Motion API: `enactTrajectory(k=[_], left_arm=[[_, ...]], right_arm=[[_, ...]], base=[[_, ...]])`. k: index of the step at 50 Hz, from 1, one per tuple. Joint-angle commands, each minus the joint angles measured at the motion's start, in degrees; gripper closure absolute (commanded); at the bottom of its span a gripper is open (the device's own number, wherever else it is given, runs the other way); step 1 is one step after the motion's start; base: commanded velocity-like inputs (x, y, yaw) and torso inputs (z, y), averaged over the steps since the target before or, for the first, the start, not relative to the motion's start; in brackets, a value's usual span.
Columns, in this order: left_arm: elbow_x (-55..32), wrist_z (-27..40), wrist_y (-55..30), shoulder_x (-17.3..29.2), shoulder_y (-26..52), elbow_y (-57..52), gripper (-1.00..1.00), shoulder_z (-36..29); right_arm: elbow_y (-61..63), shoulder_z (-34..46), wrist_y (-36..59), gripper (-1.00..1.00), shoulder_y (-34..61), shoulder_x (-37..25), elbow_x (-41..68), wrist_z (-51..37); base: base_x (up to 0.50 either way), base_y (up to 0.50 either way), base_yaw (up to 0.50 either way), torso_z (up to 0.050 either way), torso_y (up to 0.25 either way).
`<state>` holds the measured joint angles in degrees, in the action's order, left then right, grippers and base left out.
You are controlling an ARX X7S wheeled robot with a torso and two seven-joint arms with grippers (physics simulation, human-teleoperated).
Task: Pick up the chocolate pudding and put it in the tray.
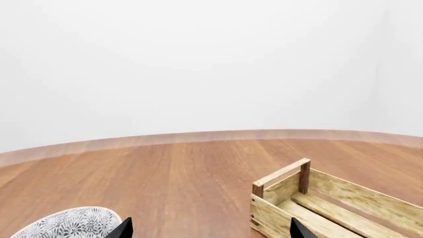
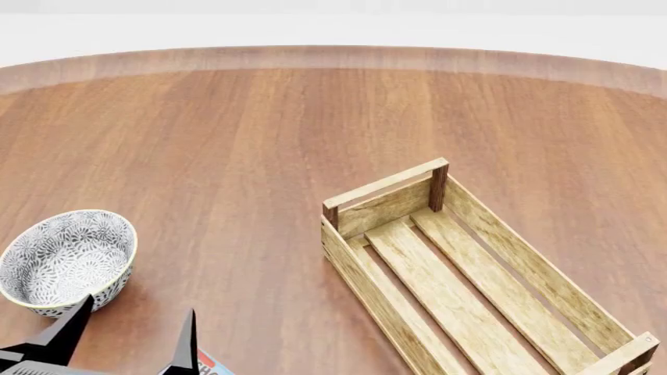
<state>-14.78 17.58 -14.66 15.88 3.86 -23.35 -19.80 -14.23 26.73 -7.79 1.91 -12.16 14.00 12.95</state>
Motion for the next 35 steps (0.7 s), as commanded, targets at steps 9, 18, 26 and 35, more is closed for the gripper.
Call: enactTrajectory(k=[9, 18, 26, 35], left_arm=[[-0.29, 0.34, 0.09, 0.4, 0.22, -0.15, -1.0, -0.39], [-0.22, 0.53, 0.02, 0.41, 0.35, -0.25, -1.0, -0.92], [-0.41, 0.73, -0.21, 0.56, 0.46, -0.46, -1.0, -1.05], [-0.56, 0.87, 0.01, 0.58, 0.59, -0.15, -1.0, -1.22]], right_arm=[[-3.06, 0.78, -0.3, -1.0, 2.08, 0.99, 0.07, 0.07], [-4.47, 1.11, -0.72, -1.0, 2.9, 1.39, 0.12, 0.15], [-6.91, 1.46, -1.59, -1.0, 4.15, 2.1, -0.24, 0.11], [-8.62, 1.73, -1.93, -1.0, 5.28, 2.6, -0.08, 0.23]], base=[[0.0, 0.0, 0.0, 0.0, 0.0], [0.0, 0.0, 0.0, 0.0, 0.0], [0.0, 0.0, 0.0, 0.0, 0.0], [0.0, 0.0, 0.0, 0.0, 0.0]])
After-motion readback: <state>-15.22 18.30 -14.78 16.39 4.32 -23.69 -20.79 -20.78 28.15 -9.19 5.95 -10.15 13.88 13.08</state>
